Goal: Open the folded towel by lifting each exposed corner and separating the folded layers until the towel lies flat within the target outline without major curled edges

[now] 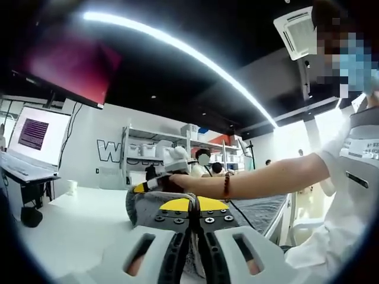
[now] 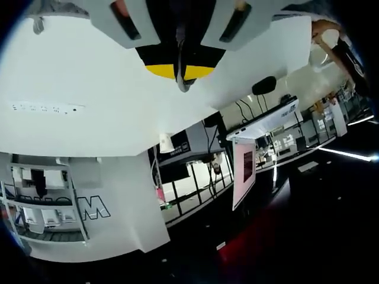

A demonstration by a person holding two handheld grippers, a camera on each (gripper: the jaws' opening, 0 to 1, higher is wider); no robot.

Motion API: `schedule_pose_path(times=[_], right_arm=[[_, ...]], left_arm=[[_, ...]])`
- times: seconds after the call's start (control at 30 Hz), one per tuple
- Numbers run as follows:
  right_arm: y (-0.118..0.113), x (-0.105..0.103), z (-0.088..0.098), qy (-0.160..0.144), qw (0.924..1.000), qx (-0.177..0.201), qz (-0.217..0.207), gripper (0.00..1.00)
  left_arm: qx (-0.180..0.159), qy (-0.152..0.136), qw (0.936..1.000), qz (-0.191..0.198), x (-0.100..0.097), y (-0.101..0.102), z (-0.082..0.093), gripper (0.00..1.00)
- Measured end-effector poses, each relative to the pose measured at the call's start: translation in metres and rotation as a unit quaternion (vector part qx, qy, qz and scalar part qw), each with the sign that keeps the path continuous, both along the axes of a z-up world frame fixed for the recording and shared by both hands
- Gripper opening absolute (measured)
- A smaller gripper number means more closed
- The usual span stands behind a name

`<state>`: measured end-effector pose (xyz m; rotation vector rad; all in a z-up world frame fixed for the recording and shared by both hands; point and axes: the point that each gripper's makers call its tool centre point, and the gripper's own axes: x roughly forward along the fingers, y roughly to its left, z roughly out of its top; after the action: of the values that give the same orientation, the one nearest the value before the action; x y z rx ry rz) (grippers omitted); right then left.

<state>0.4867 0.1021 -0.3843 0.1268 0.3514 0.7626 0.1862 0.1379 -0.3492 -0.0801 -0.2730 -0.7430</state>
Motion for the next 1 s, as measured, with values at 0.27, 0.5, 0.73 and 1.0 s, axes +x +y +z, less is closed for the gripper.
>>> schedule_pose_path(times=[0.27, 0.5, 0.73, 1.0], right_arm=[[0.006, -0.003, -0.008, 0.011, 0.9999, 0.008, 0.0, 0.0], [0.01, -0.001, -0.008, 0.012, 0.9998, 0.014, 0.0, 0.0], [0.013, 0.002, -0.019, 0.023, 0.9994, 0.025, -0.005, 0.0], [0.011, 0.0, -0.03, 0.036, 0.9988, 0.033, -0.01, 0.0]], left_arm=[[-0.002, 0.002, 1.0, 0.001, 0.0, 0.004, -0.002, 0.01], [-0.004, 0.007, 0.9999, 0.011, 0.001, 0.011, -0.007, 0.02], [-0.009, 0.012, 0.9998, 0.013, 0.002, 0.015, -0.012, 0.02], [0.003, 0.021, 0.9994, 0.026, 0.006, 0.017, -0.021, 0.02]])
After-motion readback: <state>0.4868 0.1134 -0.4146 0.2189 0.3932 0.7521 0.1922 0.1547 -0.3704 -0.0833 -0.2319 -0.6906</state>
